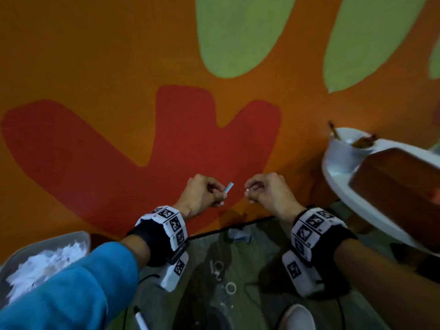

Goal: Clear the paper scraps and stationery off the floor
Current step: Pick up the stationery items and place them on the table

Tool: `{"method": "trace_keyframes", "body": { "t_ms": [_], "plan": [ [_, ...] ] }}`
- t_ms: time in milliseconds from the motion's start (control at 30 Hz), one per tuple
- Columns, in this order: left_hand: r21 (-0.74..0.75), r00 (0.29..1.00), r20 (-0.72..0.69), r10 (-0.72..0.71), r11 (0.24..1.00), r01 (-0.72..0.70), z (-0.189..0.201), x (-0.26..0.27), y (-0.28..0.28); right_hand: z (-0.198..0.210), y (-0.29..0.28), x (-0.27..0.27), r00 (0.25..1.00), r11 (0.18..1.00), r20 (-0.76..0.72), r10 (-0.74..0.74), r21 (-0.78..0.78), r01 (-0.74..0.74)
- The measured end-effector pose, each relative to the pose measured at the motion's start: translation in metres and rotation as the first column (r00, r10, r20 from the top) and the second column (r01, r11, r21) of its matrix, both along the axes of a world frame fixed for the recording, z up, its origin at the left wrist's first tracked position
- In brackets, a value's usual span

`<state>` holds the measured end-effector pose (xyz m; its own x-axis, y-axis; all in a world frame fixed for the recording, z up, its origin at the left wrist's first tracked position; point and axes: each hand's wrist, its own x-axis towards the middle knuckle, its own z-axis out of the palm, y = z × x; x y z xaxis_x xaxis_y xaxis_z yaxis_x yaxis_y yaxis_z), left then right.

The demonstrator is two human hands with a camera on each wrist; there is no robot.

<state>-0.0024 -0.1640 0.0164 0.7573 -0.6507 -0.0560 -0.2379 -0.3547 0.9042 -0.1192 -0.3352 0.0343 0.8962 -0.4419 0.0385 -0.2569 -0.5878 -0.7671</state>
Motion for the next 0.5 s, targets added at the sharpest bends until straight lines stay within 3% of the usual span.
{"method": "trace_keyframes", "body": {
  "t_ms": [133, 233, 333, 500],
  "plan": [
    [-0.065, 0.995, 0.033, -0.098, 0.993, 0.100, 0.058, -0.042, -0.057, 0.058, -0.045, -0.056, 0.983, 0.994, 0.154, -0.096, 0.064, 0.087],
    [-0.134, 0.985, 0.021, -0.174, 0.975, 0.175, 0.085, -0.080, -0.109, 0.081, -0.078, -0.111, 0.929, 0.963, 0.263, -0.262, 0.129, 0.235],
    [-0.196, 0.976, 0.003, -0.216, 0.957, 0.212, 0.101, -0.121, -0.164, 0.091, -0.113, -0.161, 0.841, 0.896, 0.310, -0.443, 0.180, 0.406],
    [-0.187, 0.960, 0.037, -0.277, 0.942, 0.279, 0.105, -0.178, -0.240, 0.083, -0.177, -0.208, 0.711, 0.752, 0.278, -0.646, 0.068, 0.656]
  ]
}}
